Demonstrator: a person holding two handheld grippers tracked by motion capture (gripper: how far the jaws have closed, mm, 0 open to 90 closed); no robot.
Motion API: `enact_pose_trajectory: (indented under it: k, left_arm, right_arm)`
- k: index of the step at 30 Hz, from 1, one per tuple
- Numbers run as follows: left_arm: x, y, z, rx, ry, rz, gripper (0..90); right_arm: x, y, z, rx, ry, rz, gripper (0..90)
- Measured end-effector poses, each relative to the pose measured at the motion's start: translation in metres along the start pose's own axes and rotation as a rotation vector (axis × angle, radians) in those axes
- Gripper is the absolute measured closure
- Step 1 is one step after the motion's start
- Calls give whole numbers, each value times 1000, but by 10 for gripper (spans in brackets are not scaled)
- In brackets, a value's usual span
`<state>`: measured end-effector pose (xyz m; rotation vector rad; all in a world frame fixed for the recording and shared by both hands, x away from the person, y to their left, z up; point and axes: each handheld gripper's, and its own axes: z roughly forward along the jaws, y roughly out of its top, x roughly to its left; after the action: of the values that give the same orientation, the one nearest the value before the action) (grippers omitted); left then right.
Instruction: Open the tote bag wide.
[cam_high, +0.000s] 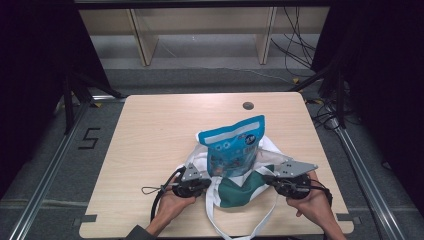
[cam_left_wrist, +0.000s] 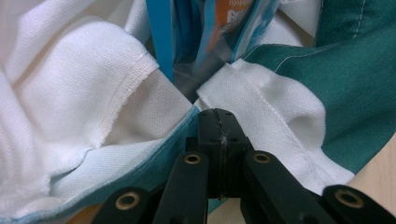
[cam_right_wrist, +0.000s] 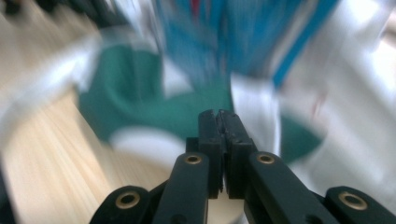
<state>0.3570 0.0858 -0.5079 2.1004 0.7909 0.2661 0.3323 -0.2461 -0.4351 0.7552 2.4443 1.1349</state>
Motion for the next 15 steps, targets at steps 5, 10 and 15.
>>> enact_pose_trajectory:
  k: [5, 10, 15]
  left_arm:
    - [-2, 2, -1, 10, 6, 31, 892]
    - [-1, 1, -1, 2, 3, 22, 892]
    - [-1, 1, -1, 7, -5, 27, 893]
  right_arm:
    - [-12, 14, 17, 15, -75, -12, 899]
    - [-21, -11, 44, 138, -52, 28, 900]
    - [-19, -26, 68, 198, -62, 32, 900]
